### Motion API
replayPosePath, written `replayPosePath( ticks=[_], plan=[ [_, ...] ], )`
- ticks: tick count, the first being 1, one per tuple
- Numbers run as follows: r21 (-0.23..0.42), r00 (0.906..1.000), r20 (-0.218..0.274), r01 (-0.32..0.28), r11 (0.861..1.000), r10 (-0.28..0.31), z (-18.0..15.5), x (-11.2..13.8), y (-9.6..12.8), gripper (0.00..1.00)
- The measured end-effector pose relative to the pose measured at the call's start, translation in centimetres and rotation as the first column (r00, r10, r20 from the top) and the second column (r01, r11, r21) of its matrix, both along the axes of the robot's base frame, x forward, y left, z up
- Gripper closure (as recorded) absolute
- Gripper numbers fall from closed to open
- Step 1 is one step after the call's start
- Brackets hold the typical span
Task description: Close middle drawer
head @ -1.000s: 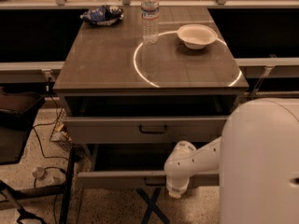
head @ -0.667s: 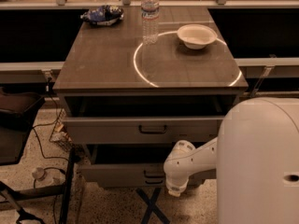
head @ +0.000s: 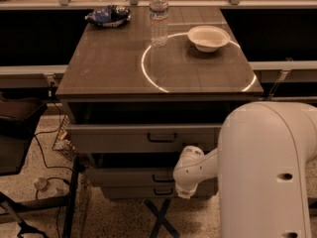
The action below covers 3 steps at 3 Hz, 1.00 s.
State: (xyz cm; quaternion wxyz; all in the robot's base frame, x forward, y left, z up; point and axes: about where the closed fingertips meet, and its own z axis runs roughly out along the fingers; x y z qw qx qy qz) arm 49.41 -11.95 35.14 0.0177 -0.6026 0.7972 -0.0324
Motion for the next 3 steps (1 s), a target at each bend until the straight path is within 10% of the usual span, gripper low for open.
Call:
replayPosePath(
  ticks=[3],
  plan=[
    [-0.063, 0.9908, 0.133, 0.036, 0.997, -0.027, -0.9, 6.5, -2.8, 1.0]
  ],
)
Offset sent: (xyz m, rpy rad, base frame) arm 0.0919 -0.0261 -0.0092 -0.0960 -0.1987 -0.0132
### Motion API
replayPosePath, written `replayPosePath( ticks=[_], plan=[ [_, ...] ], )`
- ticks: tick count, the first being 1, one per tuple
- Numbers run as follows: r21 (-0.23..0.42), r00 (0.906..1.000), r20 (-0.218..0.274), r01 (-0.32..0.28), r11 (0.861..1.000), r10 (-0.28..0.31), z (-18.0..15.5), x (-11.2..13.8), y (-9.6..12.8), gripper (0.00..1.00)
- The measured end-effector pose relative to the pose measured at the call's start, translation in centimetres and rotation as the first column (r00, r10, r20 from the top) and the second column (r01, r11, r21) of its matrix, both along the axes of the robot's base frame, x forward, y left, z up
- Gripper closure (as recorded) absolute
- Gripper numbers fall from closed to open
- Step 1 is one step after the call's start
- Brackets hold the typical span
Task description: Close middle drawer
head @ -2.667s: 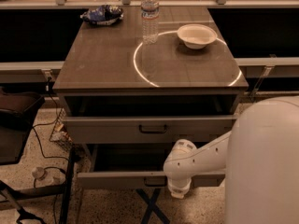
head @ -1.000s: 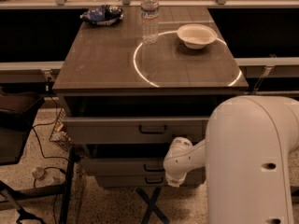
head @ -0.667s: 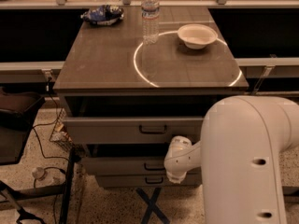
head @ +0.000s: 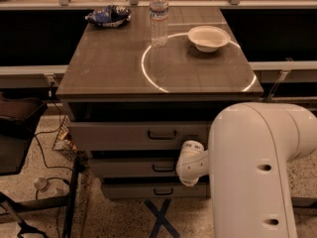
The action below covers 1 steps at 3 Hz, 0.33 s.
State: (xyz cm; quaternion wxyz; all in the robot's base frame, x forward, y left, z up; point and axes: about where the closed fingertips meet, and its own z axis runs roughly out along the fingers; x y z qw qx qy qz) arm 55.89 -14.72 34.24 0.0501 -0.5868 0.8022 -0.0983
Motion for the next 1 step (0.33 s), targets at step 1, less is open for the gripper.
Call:
replayPosePath(
  ticks=[1],
  plan=[
    [0.0, 1.0, 0.0, 0.0, 1.0, 0.0, 0.0, 0.0, 0.0, 1.0]
  ],
)
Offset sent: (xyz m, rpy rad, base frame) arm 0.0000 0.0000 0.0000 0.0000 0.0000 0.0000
